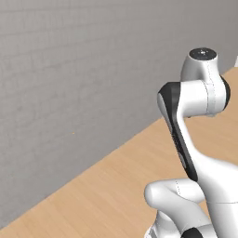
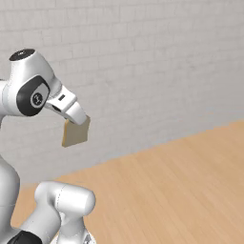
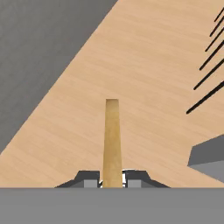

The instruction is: Start the toaster. Once the lever pops up, take the bread to the plate on the dining counter.

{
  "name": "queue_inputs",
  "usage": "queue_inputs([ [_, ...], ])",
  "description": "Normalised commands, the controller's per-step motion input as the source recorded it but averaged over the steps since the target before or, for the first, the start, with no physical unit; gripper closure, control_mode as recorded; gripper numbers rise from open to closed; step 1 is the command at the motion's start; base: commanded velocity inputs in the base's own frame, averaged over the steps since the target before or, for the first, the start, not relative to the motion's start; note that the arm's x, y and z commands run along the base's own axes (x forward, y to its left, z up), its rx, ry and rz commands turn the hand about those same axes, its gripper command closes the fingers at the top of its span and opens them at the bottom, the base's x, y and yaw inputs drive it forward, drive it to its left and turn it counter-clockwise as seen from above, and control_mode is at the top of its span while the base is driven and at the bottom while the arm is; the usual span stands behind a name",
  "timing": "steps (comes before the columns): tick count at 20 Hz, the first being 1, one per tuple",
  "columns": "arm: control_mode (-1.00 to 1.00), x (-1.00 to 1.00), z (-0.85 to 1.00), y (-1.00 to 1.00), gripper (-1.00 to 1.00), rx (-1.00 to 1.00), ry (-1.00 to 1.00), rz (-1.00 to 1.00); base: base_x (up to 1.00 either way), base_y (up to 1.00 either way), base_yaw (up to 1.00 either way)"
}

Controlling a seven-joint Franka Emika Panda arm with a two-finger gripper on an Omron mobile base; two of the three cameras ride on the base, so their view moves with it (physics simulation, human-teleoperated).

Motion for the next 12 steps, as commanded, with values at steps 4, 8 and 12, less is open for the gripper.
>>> queue_inputs([
  [4, 1.0, 0.0, 0.0, 0.0, 1.0, 0.0, 0.0, 0.0, 0.61, 0.0, -0.54],
  [8, 1.0, 0.0, 0.0, 0.0, 1.0, 0.0, 0.0, 0.0, 0.57, 0.0, -0.56],
  [12, 1.0, 0.0, 0.0, 0.0, 1.0, 0.0, 0.0, 0.0, 0.56, 0.0, -0.56],
])
